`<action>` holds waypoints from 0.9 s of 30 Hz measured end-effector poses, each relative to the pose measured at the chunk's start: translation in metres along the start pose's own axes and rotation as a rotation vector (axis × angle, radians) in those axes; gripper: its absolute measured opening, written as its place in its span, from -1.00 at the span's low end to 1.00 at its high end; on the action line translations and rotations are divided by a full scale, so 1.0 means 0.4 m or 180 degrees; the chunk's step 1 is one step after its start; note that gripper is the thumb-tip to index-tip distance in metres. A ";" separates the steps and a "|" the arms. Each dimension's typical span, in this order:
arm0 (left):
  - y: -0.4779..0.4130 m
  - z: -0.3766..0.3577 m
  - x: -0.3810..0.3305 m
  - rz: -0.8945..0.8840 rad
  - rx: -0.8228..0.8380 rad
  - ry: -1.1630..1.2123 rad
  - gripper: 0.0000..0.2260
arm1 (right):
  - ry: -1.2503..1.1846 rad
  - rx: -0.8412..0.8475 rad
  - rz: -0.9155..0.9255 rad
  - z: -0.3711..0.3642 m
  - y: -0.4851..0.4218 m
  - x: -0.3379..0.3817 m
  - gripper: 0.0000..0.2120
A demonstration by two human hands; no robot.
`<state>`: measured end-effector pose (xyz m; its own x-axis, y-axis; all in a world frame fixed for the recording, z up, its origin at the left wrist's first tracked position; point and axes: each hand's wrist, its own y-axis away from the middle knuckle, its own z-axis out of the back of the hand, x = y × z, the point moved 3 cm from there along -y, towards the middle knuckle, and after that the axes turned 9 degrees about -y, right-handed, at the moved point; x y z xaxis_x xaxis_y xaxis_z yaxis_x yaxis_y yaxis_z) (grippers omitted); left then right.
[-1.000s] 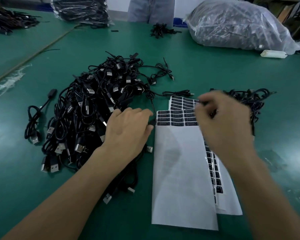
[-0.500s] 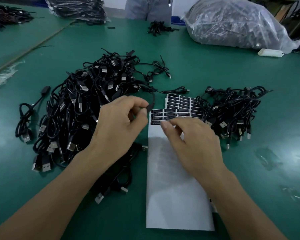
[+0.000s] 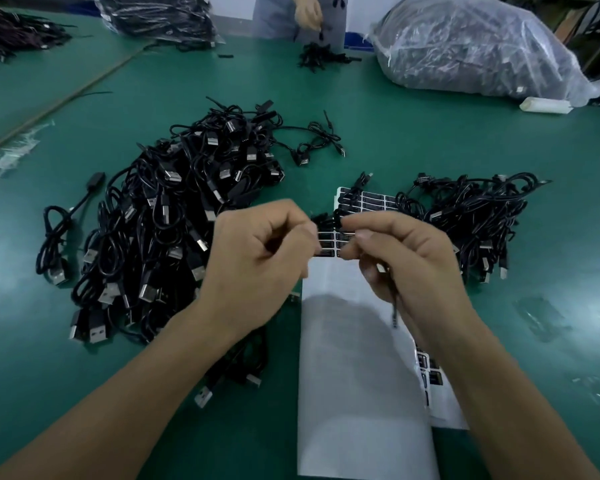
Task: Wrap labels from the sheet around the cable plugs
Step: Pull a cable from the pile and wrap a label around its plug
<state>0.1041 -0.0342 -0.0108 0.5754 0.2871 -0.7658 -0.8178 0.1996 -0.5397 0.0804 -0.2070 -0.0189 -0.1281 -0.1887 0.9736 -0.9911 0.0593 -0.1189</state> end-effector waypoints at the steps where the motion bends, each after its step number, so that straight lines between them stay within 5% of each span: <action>1: -0.002 0.000 0.015 0.0145 0.0003 -0.0207 -0.80 | -0.0279 0.0139 -0.0037 0.002 0.001 0.003 -0.76; 4: 0.000 -0.015 0.050 0.0464 0.0337 -0.0436 -0.86 | -0.0806 0.0785 -0.0025 -0.006 0.006 0.018 -0.82; 7: 0.001 -0.023 0.061 0.0564 0.0655 -0.0417 -0.71 | -0.0875 0.1202 -0.0047 -0.016 0.013 0.017 -0.82; 12: -0.021 -0.003 0.058 0.1288 0.0488 0.1045 -0.59 | -0.0454 0.1035 -0.0354 -0.011 0.016 0.007 -0.82; 17: -0.019 0.006 0.043 0.1033 0.0491 0.0790 -0.75 | 0.0564 0.0753 -0.0285 -0.030 0.022 -0.003 -0.95; 27: -0.029 0.038 0.075 0.1327 -0.0963 0.1253 -0.87 | 0.0955 0.0180 -0.0132 0.020 0.004 -0.004 -0.81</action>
<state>0.1308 -0.0139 -0.0222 0.2145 -0.0929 -0.9723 -0.9692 -0.1439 -0.2000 0.0788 -0.2143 -0.0220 -0.0797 0.1084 0.9909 -0.9968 0.0012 -0.0803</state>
